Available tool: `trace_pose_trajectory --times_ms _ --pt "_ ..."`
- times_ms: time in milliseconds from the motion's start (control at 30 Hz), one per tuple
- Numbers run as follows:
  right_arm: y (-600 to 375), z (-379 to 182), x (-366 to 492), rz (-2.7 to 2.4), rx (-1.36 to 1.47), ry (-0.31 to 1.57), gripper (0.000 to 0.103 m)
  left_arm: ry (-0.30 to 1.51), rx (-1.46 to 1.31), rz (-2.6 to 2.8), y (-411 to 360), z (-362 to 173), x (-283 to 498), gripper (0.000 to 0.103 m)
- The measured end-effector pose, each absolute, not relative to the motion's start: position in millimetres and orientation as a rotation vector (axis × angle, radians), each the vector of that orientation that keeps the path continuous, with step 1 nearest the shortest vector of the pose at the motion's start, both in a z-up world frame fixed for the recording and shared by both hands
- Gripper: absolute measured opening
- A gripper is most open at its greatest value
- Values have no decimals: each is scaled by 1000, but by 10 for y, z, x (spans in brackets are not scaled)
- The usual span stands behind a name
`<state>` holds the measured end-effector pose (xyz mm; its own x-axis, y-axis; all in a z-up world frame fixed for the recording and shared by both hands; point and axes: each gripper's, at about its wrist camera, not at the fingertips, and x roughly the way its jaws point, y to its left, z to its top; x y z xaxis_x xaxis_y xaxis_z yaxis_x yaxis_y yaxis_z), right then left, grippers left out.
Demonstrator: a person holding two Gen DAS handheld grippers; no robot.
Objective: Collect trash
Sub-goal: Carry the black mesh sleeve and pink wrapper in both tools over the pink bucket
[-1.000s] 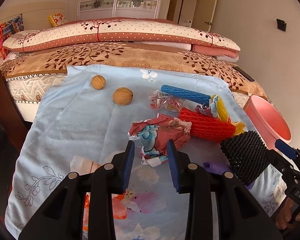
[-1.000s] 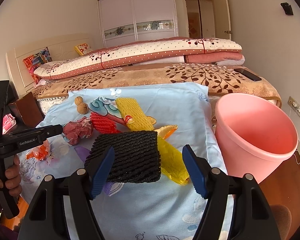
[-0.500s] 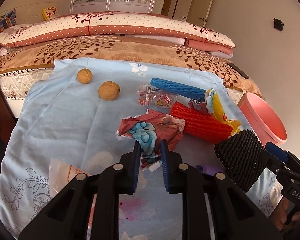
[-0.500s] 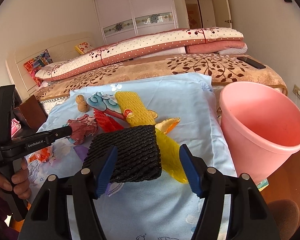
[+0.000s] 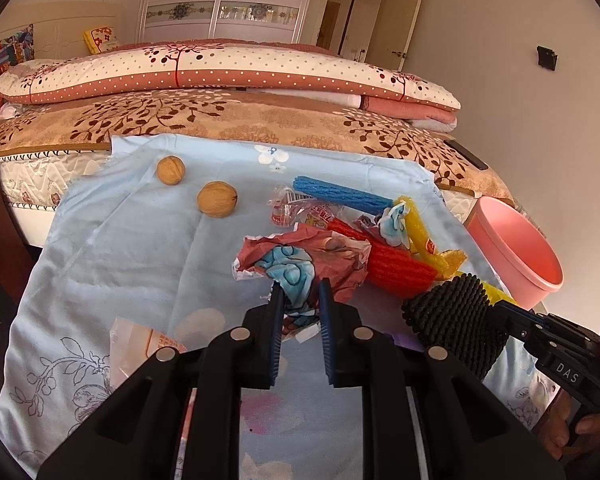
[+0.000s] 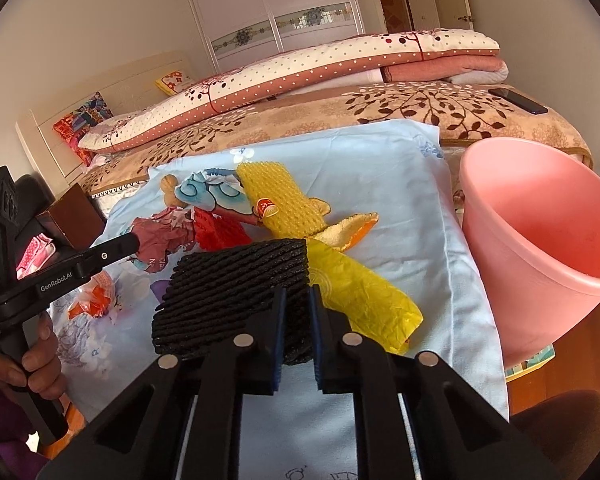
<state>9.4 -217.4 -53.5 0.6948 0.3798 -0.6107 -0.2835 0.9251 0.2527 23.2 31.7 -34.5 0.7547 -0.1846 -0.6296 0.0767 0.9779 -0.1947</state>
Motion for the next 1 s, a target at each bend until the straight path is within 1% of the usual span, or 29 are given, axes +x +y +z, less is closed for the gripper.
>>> trace_pose_trajectory --times_ms 167,533,733,1000 --pt "-2207 -437 45 378 151 675 4 678 -173 -140 342 -266 161 17" --pt "-2333 -110 -94 345 141 563 3 606 -171 -154 332 3 26 17" --pt "-2505 49 -81 297 163 523 3 564 -151 -184 206 178 -15 17" --pt "-2847 195 -46 204 199 476 3 554 -100 -259 -128 264 42 17"
